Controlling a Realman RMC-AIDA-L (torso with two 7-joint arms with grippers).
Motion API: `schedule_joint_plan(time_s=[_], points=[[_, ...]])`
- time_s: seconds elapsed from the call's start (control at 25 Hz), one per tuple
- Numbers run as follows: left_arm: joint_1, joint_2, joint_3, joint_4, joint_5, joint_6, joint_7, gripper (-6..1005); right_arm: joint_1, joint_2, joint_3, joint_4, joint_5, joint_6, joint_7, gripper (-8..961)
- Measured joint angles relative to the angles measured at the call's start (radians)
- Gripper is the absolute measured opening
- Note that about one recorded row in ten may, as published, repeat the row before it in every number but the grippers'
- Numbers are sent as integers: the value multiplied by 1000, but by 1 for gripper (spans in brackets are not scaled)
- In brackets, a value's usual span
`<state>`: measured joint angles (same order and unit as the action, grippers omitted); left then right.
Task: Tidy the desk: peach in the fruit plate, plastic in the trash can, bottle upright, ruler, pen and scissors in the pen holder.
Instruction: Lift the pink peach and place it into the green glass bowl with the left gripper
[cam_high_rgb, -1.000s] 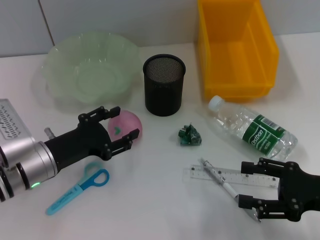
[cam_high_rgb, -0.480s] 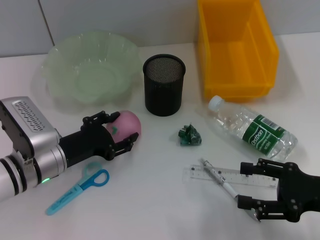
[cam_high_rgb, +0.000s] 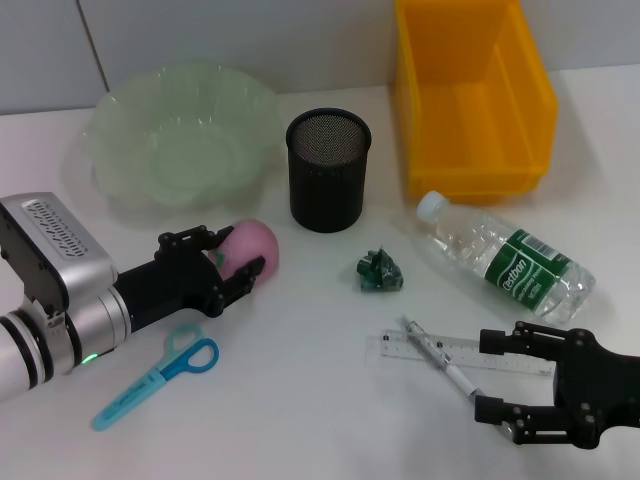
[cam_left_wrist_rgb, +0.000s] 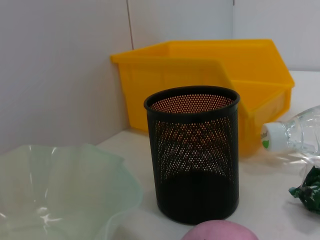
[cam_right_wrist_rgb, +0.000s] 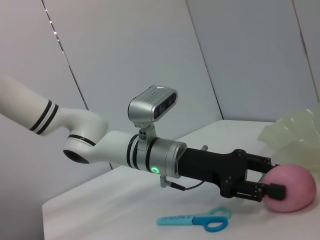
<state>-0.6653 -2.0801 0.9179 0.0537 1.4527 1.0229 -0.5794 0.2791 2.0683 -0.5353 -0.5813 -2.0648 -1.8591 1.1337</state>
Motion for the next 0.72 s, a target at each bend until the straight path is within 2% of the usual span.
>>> schedule_joint_plan(time_s=[0.08, 0.24, 0.56, 0.64, 0.72], points=[[-2, 0, -4, 0, -1, 0, 0, 542, 0, 1, 0, 0, 0, 0, 0, 826], [-2, 0, -5, 0, -3, 7, 0, 420, -1, 1, 0, 0, 0, 0, 1, 826], [10, 0, -5, 13, -6, 71, -9, 384, -5, 1, 0, 0, 0, 0, 1, 826], [52, 5, -4, 98, -8, 201, -65, 375, -6, 1, 0, 0, 0, 0, 1, 826], [62, 5, -4, 124, -8, 227, -74, 366, -7, 1, 0, 0, 0, -2, 1, 826]])
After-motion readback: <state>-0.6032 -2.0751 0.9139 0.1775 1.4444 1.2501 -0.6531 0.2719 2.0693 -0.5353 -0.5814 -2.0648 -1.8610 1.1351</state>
